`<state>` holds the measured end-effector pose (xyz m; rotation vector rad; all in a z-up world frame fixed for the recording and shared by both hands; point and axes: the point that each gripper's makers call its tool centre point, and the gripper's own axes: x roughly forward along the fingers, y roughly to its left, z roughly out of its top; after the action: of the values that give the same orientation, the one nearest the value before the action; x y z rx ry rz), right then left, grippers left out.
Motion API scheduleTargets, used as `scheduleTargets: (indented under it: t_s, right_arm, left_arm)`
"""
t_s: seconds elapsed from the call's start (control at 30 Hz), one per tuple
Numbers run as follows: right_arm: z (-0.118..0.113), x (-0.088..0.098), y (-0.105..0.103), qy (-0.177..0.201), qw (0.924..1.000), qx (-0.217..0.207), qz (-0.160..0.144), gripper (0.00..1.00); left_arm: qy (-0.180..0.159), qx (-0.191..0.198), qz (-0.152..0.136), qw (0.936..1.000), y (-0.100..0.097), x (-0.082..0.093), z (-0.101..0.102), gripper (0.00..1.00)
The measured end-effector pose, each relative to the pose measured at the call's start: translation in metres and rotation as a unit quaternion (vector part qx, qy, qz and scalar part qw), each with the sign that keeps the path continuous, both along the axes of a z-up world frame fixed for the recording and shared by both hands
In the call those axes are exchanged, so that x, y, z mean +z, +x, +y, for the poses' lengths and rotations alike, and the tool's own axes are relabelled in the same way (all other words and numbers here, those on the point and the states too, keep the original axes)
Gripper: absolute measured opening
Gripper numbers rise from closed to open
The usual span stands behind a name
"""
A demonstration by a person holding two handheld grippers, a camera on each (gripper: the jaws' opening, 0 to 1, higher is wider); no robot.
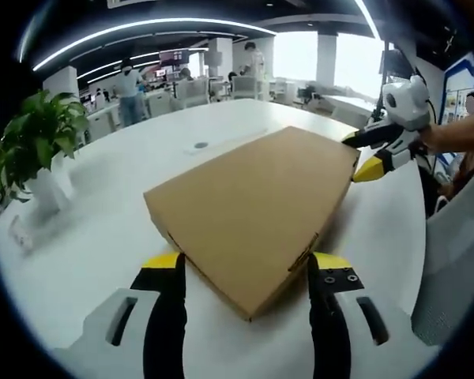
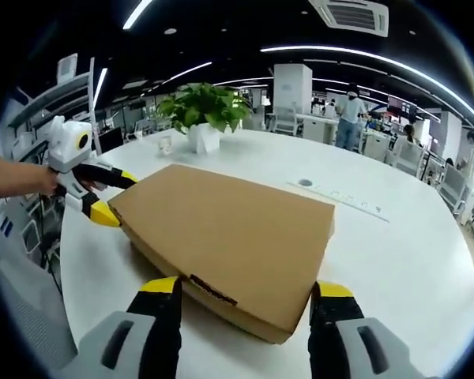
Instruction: Operate the shoe box by opening the lid, removing the specified soft item, and placing it in the target area until the item is outside and the box remains undamaged.
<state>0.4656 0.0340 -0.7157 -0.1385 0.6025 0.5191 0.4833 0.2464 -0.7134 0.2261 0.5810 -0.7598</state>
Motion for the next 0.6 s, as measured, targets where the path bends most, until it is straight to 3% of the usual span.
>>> scheduleTargets:
  t_s: [0.6]
  right_arm:
    - [0.023,0.001,-0.022,0.003,0.9999,-0.009,-0.006,0.60]
  left_arm:
    - [0.008,-0.014,0.005,0.9999,-0.014,0.001,0.022,0.62]
